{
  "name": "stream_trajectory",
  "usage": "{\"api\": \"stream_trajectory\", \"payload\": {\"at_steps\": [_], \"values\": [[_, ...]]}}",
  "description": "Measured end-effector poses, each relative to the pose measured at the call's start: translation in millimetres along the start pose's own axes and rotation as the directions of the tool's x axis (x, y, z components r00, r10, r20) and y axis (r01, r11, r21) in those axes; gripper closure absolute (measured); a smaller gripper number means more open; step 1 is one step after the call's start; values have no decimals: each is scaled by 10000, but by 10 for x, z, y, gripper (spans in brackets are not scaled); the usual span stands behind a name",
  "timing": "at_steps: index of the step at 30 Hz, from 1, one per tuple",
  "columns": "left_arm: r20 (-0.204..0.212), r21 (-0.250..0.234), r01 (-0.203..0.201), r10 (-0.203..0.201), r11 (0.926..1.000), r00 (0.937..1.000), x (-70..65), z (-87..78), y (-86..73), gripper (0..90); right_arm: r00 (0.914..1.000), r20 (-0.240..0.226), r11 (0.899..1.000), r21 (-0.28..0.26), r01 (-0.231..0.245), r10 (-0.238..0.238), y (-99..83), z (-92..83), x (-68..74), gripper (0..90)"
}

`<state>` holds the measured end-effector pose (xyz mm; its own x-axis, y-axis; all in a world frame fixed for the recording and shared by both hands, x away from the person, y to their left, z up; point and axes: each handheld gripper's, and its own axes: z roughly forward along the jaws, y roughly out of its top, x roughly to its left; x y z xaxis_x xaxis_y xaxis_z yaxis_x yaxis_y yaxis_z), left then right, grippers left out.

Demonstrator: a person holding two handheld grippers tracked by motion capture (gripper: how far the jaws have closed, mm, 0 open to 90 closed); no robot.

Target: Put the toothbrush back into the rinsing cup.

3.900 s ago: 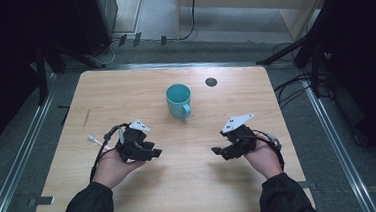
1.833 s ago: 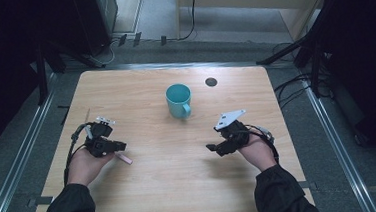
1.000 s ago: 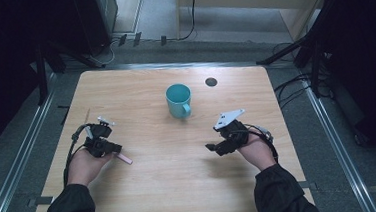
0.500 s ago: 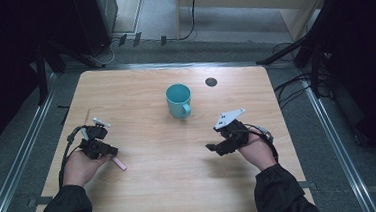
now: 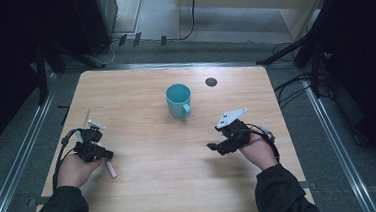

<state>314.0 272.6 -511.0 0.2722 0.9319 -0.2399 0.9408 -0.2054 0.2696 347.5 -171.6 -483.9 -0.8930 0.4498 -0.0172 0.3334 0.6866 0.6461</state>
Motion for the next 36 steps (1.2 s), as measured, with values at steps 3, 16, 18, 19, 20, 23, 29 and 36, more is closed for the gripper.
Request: {"api": "stream_trajectory", "payload": {"at_steps": [3, 16, 18, 19, 20, 23, 29, 36], "values": [[-49, 35, 24, -24, 10000, 10000, 27, -16, -20, 892, 10000, 11, 10000, 5, 21, -21, -1, -1, 2, 264], [-78, 86, 308, -307, 9995, 9995, 146, -83, -97, 891, 10000, -16, 10000, 51, 38, -37, 0, 1, 7, 264], [-80, 26, 494, -494, 9988, 9987, 174, -98, -115, 890, 10000, -16, 10000, 48, 59, -59, -1, 3, 4, 264], [-79, 83, 442, -442, 9990, 9990, 189, -107, -120, 889, 10000, -23, 10000, 56, 60, -59, -1, 4, 4, 264], [-79, 83, 442, -442, 9990, 9990, 189, -107, -120, 889, 10000, -23, 10000, 69, 37, -36, 0, 3, 6, 264], [-177, 114, 463, -461, 9989, 9988, 222, -117, -136, 889, 10000, -34, 10000, 62, 62, -62, 0, 5, 9, 264], [-294, 222, 576, -569, 9981, 9979, 245, -136, -142, 886, 10000, -44, 9999, 80, 86, -85, 0, 8, 11, 264], [-318, 117, 710, -706, 9974, 9970, 265, -174, -155, 862, 9999, -48, 9999, 106, 101, -100, 1, 11, 14, 264]]}}
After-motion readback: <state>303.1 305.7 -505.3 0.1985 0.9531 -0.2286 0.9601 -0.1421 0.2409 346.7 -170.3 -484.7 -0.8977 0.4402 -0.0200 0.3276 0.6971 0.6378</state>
